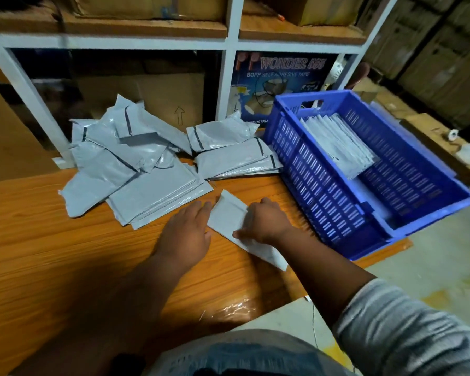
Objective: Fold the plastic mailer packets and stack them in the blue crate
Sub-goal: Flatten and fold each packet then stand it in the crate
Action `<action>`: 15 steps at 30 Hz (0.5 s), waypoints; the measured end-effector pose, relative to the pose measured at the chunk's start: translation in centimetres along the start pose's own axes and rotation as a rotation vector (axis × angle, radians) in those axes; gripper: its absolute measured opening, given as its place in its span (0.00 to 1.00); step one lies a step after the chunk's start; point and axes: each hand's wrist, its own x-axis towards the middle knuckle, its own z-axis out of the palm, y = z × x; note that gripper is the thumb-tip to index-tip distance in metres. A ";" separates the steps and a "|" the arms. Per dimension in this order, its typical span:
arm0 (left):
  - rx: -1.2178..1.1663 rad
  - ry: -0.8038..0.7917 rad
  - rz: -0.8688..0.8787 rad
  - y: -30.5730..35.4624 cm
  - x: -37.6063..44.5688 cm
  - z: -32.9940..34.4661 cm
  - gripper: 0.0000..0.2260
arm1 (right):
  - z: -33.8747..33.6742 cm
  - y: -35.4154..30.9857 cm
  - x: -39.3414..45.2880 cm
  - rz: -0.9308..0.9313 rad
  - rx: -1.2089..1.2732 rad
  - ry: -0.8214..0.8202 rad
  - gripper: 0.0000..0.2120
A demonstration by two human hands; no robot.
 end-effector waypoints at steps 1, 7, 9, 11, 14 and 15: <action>0.004 0.027 0.002 -0.3 0.2 -0.3 0.33 | -0.6 0.0 0.4 0.019 0.024 -0.053 0.34; -0.042 0.100 0.003 -1.2 3.1 -2.9 0.10 | -5.0 2.7 1.0 0.059 0.213 0.052 0.15; -0.075 0.115 -0.004 0.1 4.7 -4.2 0.11 | -7.4 3.5 0.6 0.046 0.244 0.137 0.15; -0.131 0.140 0.022 1.8 6.4 -5.4 0.11 | -9.8 4.1 0.3 0.032 0.260 0.213 0.18; -0.157 0.157 0.066 5.0 9.1 -7.3 0.12 | -13.6 5.4 0.3 0.055 0.301 0.274 0.18; -0.159 0.164 0.082 6.1 10.2 -7.8 0.12 | -15.0 6.0 0.4 0.064 0.316 0.296 0.16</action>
